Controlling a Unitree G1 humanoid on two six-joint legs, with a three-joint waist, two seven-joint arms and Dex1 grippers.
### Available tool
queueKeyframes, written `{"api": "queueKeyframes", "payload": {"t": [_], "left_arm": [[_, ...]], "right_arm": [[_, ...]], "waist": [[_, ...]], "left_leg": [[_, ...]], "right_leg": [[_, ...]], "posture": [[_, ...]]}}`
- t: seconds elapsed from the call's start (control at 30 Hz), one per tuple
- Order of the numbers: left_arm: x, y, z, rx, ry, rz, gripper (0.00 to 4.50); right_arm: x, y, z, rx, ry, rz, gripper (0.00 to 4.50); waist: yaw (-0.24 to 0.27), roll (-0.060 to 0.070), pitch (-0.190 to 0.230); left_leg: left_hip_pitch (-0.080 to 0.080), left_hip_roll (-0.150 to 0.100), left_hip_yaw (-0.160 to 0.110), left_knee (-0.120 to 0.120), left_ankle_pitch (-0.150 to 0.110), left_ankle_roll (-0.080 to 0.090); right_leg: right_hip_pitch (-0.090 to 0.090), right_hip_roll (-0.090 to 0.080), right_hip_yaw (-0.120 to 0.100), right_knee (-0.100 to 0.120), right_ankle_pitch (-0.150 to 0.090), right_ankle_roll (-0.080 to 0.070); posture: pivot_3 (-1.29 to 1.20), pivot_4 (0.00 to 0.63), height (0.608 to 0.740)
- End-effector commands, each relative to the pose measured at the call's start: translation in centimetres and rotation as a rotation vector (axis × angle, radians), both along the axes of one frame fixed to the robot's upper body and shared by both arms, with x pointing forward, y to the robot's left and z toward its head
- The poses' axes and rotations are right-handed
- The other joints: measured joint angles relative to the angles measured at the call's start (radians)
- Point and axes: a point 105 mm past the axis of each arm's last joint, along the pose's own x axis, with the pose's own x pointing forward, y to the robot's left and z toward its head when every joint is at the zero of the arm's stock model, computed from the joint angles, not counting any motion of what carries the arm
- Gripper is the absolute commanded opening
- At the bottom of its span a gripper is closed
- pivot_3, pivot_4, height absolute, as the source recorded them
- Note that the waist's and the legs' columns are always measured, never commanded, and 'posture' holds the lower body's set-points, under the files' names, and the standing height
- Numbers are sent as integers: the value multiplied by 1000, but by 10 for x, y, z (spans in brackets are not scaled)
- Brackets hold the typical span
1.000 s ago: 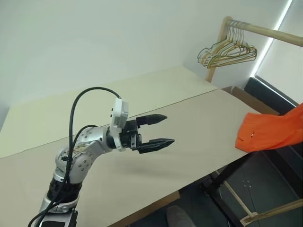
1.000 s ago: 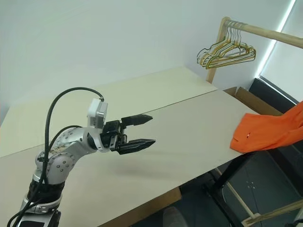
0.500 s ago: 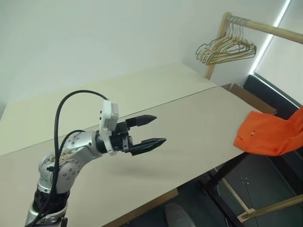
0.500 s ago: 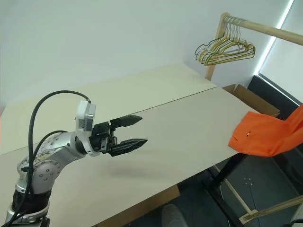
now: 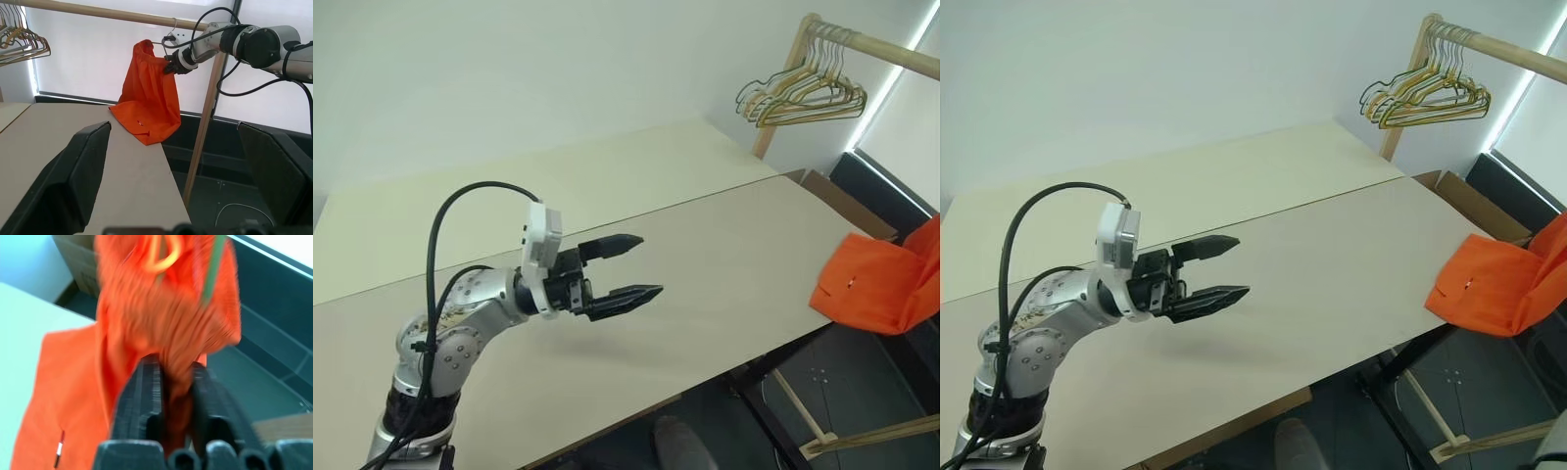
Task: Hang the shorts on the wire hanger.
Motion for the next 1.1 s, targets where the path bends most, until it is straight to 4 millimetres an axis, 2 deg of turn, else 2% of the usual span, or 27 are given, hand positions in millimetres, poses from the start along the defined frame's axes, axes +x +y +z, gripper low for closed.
{"api": "queueKeyframes", "payload": {"t": [0.03, 0.23, 0.47, 0.57, 0.67, 0.9, 1.1], "left_arm": [[-3, 0, 11, -37, -54, -18, 4500], [-4, 0, 12, -54, -74, -19, 4500], [1, -2, 12, -74, -94, 3, 4500], [3, -5, 10, -81, -103, 8, 4500], [5, -7, 10, -92, -110, 9, 4500], [9, -11, 9, -103, -131, -11, 4500], [14, -11, 8, -113, -145, -14, 4500]], "right_arm": [[1, -4, 20, -38, -61, -18, 2342], [11, 1, 36, -106, -73, 17, 4470], [10, -2, 50, -180, -65, -20, 4470], [1, -13, 64, -318, -28, -124, 4470], [-1, -15, 82, -449, 0, -172, 4470], [4, 6, 127, -609, -212, -187, 4470], [-3, 28, 131, -818, -243, -178, 4470]], "waist": [[4, 2, -1], [15, 5, -3], [19, 6, -4], [18, 8, -5], [16, 10, -6], [13, 12, -11], [15, 13, -13]], "left_leg": [[0, 0, 0, 0, 0, 0], [0, -1, 0, 0, 0, 0], [-1, -1, 0, 0, 0, 0], [-1, -2, 0, 0, 0, 0], [-1, -2, 0, 0, 0, 0], [-1, -1, 1, 1, 1, 0], [-1, -1, 0, 3, 1, 0]], "right_leg": [[0, 0, 0, 0, 0, 0], [0, 0, 0, 0, 0, 0], [0, 0, -1, 0, 0, 1], [0, 0, -1, 0, 0, 1], [-1, -1, 0, 0, 0, 1], [0, 1, 0, 1, 0, 2], [0, 0, 0, 2, 0, 2]], "posture": [[-212, 34, 740], [-210, 10, 740], [-215, 0, 740], [-226, 0, 740], [-239, 0, 740], [-260, 0, 740], [-282, 0, 740]]}}
